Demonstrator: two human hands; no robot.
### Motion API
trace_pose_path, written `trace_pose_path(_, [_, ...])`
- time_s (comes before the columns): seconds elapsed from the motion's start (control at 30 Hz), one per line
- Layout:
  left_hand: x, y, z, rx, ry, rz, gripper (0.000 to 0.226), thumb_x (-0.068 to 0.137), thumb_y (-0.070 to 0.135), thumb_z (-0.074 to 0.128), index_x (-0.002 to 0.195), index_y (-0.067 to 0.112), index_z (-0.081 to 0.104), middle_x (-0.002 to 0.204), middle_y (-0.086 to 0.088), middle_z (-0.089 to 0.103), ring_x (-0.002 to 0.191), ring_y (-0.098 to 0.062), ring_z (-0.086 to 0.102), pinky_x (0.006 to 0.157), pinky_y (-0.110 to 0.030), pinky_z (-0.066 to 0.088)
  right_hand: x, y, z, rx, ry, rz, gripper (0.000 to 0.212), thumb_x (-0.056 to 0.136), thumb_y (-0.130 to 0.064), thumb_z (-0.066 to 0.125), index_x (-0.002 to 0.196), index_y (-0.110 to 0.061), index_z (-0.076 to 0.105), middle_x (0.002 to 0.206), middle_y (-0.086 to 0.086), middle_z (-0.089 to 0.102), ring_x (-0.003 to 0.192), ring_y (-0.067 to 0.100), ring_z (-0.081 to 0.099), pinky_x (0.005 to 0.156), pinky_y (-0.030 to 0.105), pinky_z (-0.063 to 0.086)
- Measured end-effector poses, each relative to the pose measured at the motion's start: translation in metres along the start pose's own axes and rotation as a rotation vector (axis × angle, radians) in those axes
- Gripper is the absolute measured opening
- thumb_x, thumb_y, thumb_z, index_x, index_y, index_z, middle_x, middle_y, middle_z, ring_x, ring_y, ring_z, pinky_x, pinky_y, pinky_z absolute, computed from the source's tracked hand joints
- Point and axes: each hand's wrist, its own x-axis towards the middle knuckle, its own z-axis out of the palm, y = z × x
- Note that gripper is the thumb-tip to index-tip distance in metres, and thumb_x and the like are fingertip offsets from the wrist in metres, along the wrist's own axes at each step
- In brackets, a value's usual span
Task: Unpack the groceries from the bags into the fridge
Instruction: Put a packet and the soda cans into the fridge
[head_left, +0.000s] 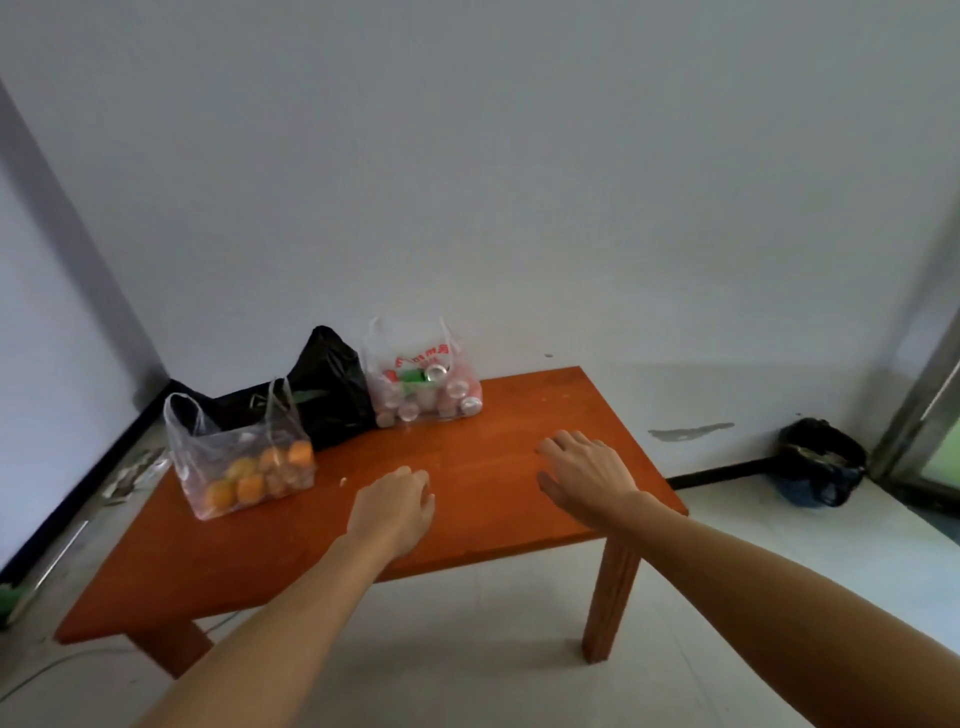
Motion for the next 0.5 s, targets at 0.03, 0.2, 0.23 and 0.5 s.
trace_pose_path(0.03, [0.016,-0.009,0.004,0.006,-0.004,-0.002,0.021,0.097,0.036,0.046,0.105,0.024,0.061,0.096,0.007,0.056,0.084,-0.011,0.056,0.070,-0.025,0.042,0.019,0.002,0.009,0.009,-0.002,0.002,0.032,0.099,-0.039,0.041,0.122,-0.019,0.051,0.114,0.000,0.058,0.098,0.017,0.056,0.081,0.028,0.047])
trace_pose_path(0.2, [0.106,-0.052,0.018,0.032,-0.015,-0.062,0.026,0.096,0.037,0.044,0.110,0.023,0.060,0.105,0.003,0.058,0.097,-0.018,0.059,0.075,-0.032,0.044,0.122,0.016,0.050,0.047,-0.035,-0.023,0.031,0.098,-0.037,0.044,0.122,-0.018,0.053,0.117,0.002,0.059,0.103,0.019,0.057,0.078,0.029,0.048])
trace_pose_path(0.23, [0.124,-0.060,0.020,0.029,-0.012,-0.082,0.026,0.096,0.037,0.044,0.112,0.023,0.060,0.107,0.003,0.058,0.098,-0.019,0.060,0.077,-0.033,0.046,0.142,0.018,0.057,0.053,-0.044,-0.031,0.033,0.098,-0.037,0.044,0.124,-0.018,0.051,0.119,0.002,0.058,0.105,0.019,0.057,0.079,0.029,0.048])
trace_pose_path(0.5, [0.225,-0.111,0.045,-0.025,-0.026,-0.134,0.025,0.096,0.034,0.045,0.109,0.021,0.062,0.103,0.003,0.058,0.092,-0.019,0.060,0.074,-0.033,0.048,0.286,0.015,0.101,0.131,-0.121,-0.120,0.030,0.099,-0.035,0.041,0.122,-0.018,0.049,0.120,0.004,0.057,0.104,0.022,0.059,0.078,0.035,0.051])
